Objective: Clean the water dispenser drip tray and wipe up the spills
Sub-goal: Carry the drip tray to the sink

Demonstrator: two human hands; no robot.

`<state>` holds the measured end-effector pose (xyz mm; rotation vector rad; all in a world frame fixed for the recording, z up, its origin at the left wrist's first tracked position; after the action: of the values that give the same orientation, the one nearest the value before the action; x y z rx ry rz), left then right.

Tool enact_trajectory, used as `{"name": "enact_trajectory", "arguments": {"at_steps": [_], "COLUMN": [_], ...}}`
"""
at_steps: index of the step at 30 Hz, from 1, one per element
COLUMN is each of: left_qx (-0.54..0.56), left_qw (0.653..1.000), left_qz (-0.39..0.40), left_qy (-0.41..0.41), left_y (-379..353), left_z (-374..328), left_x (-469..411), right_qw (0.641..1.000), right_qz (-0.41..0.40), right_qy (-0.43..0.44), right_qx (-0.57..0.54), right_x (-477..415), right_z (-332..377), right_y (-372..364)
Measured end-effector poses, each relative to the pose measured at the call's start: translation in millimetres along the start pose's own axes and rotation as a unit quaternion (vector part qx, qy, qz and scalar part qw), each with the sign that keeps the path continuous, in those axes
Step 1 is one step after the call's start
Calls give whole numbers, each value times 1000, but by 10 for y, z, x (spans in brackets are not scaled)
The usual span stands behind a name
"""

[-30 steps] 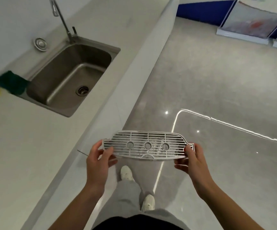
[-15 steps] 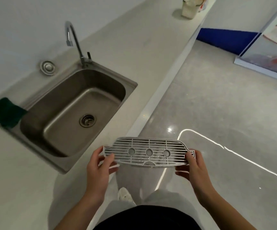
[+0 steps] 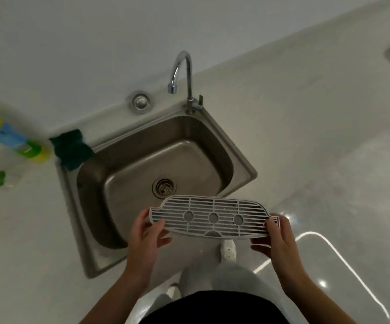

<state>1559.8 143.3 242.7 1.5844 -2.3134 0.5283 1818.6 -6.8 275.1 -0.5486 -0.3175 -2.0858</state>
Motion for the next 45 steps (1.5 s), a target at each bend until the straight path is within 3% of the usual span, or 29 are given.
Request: {"name": "enact_trajectory", "arguments": {"at_steps": [8,14,23,27,29,32,34,36,38,42,45], "left_qx": [139,266,316,307,301,286,284,287,288,290,295], "left_qw": [980,954,936,934,934,937,938,936,935,935,933], "left_qz": [-140,-130,-156,-182,-192,-199,-200,-202,-204,-205,-206], "left_qy": [6,47,15,9,4,7,12,17,16,10,16], "left_y": [-420,-420,-162,-25,40,124,178,222,250,257,262], "left_z": [-178,-302,-571,-637,-664,-679,-658,-626,-608,-571,-521], "left_x": [-504,-837,-1269,-1345,-1365,-1361,-1360,-1355,-1355,-1349,-1328], "right_qw": [988,979,972,954,916,819,734,637,572,520,508], "right_qz": [140,192,219,238,219,178,270,359,390,407,428], "right_qy": [3,-2,-37,-31,37,250,323,334,345,345,342], "right_qx": [67,71,80,180,334,485,533,594,634,668,665], "right_x": [-1251,-1915,-2466,-2526,-2543,-2471,-2381,-2343,-2366,-2403,-2381], "right_z": [674,980,1202,1346,1445,1627,1713,1702,1651,1558,1547], "right_y": [163,-33,-572,-756,-836,-1053,-1317,-1578,-1754,-1868,-1883]}}
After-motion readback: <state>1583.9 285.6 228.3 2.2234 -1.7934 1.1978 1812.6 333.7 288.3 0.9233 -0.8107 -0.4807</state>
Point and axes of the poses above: each hand's wrist, its own x-axis away from the middle knuckle, its own y-axis out of the back of the hand, z = x × y, the point moved 1 cm from there along -x, towards the middle knuckle, and after that the axes turned 13 degrees about z, right-handed, at the moved point
